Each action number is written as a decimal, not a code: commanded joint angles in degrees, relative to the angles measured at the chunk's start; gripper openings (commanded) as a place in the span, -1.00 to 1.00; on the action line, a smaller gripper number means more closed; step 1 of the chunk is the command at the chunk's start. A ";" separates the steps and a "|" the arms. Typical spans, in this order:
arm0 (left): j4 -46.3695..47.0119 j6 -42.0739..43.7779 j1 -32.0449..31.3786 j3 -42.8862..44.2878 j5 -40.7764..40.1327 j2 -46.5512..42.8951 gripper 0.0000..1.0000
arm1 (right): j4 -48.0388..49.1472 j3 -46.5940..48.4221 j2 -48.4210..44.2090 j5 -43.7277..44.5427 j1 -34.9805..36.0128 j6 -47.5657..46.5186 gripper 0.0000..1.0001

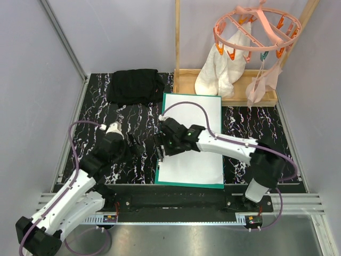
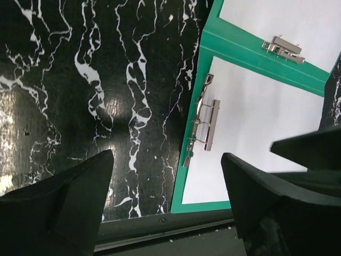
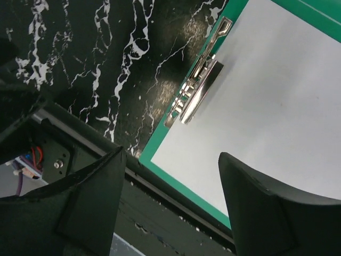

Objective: Put the files into the folder

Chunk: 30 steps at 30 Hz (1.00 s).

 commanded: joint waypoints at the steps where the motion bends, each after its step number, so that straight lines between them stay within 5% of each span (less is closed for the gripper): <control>1: 1.33 -1.89 0.40 -2.09 3.09 -1.38 0.67 | 3.83 6.03 4.50 3.50 -0.89 -1.47 0.53; 8: 2.66 -2.86 0.49 -4.46 6.69 -2.43 0.64 | 2.17 15.42 15.49 0.32 -5.64 -4.91 -0.24; 15: 2.13 -2.16 0.49 -3.68 7.58 -3.49 0.64 | -2.32 21.50 22.70 2.36 -5.64 -4.73 -0.01; 19: 1.52 -1.37 0.49 -2.80 7.67 -3.66 0.65 | -1.80 21.68 24.28 2.18 -5.55 -3.77 -0.16; 30: 1.69 -0.84 0.49 -2.09 7.41 -3.66 0.65 | -0.92 21.33 25.78 2.44 -5.64 -4.56 -0.16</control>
